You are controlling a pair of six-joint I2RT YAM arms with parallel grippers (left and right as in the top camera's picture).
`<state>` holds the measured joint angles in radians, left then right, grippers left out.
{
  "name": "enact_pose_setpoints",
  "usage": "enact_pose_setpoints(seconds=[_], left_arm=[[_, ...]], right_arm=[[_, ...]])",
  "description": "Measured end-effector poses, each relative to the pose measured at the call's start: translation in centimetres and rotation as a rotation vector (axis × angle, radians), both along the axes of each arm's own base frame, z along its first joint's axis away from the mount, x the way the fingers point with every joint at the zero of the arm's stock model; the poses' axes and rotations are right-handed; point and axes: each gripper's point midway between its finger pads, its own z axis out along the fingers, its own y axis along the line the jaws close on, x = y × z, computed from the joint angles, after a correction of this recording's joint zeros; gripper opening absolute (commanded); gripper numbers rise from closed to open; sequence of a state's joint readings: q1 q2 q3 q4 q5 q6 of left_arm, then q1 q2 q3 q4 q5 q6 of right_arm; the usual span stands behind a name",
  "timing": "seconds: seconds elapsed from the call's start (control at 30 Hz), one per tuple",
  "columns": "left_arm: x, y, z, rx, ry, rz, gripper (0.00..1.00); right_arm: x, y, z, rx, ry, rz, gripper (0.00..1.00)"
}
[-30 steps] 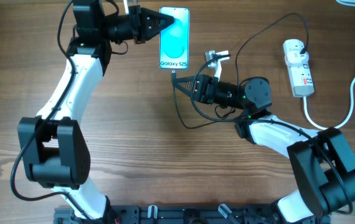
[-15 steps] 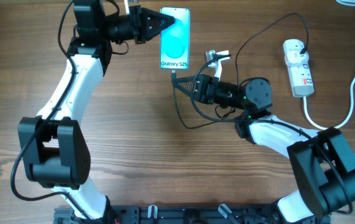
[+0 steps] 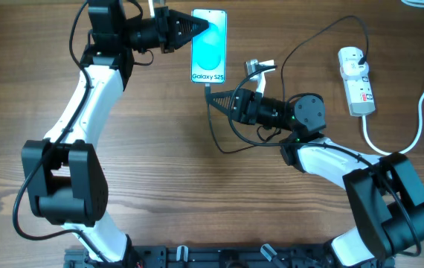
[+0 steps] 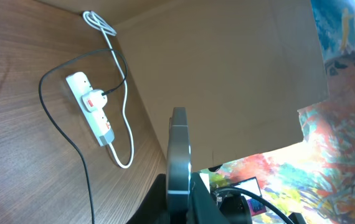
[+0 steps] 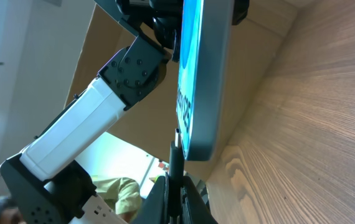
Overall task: Plug charger to phone and switch on socket
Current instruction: 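Push the plug up into the phone's bottom port with the right gripper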
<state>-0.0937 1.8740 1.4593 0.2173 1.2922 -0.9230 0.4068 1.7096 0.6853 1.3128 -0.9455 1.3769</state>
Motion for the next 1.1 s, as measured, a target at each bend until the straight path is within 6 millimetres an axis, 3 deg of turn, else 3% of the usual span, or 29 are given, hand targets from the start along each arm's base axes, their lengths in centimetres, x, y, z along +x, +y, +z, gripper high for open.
enact_pose_setpoints(seconds=[0.43, 1.1], left_arm=[[-0.01, 0.0, 0.0, 0.0, 0.0, 0.0, 0.04], [-0.01, 0.0, 0.0, 0.0, 0.0, 0.0, 0.04]], right_arm=[[0.18, 0.09, -0.75, -0.018, 0.041, 0.001, 0.04], [-0.33, 0.09, -0.15, -0.007, 0.005, 0.021, 0.04]])
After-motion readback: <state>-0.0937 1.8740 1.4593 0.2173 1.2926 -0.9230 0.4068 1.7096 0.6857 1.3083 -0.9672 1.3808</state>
